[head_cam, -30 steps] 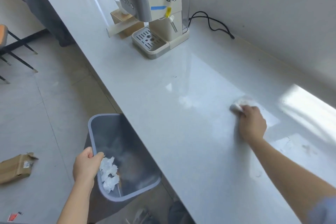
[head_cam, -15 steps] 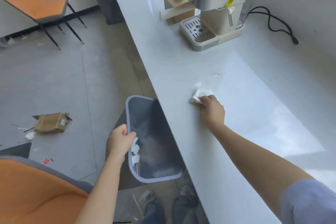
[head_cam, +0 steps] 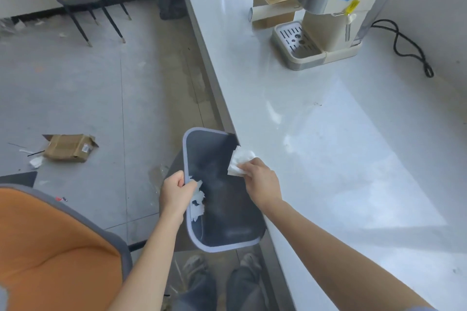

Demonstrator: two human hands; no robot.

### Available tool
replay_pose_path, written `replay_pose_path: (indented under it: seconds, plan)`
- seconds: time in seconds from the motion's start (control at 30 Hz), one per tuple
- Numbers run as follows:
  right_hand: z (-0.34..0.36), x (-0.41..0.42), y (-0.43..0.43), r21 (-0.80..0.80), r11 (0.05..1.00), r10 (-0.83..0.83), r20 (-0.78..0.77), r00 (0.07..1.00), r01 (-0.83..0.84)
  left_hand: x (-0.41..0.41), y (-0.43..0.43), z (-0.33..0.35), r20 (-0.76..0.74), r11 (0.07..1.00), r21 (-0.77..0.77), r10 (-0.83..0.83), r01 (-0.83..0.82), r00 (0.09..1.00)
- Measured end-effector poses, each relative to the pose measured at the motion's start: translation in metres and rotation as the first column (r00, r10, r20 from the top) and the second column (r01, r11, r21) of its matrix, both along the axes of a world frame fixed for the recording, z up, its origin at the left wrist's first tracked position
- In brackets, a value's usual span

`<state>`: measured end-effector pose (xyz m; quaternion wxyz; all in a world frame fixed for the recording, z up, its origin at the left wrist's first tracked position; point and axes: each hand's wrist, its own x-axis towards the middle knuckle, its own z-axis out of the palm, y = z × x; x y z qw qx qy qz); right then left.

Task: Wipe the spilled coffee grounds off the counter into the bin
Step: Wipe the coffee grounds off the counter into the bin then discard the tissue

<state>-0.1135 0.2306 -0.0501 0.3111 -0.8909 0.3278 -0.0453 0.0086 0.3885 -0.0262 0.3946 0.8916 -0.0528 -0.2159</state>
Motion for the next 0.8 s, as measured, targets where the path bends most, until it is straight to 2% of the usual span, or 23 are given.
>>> replay_pose_path:
  seconds: [0.13, 0.3, 0.57, 0.7, 0.8]
  plan:
    - [-0.001, 0.005, 0.026, 0.093, 0.993, 0.081, -0.026, 0.996, -0.078, -0.001, 0.02, -0.007, -0.028, 0.997, -0.047, 0.052, -0.053, 0.998]
    - [-0.006, 0.023, 0.066, 0.395, 0.919, 0.022, -0.022, 1.0, -0.012, 0.012, 0.052, -0.009, -0.2, 0.968, -0.168, 0.149, -0.184, 0.968]
    - [-0.023, 0.051, 0.113, 0.398, 0.913, 0.165, -0.17, 0.972, -0.085, 0.016, 0.099, -0.017, -0.36, 0.916, -0.241, 0.223, -0.321, 0.906]
    - [-0.031, 0.06, 0.13, 0.373, 0.922, 0.211, -0.253, 0.944, -0.106, 0.019, 0.114, -0.019, -0.35, 0.92, -0.241, 0.214, -0.308, 0.912]
    - [-0.035, 0.067, 0.139, 0.428, 0.889, 0.33, -0.352, 0.876, -0.163, 0.026, 0.121, -0.02, -0.322, 0.926, -0.249, 0.197, -0.284, 0.926]
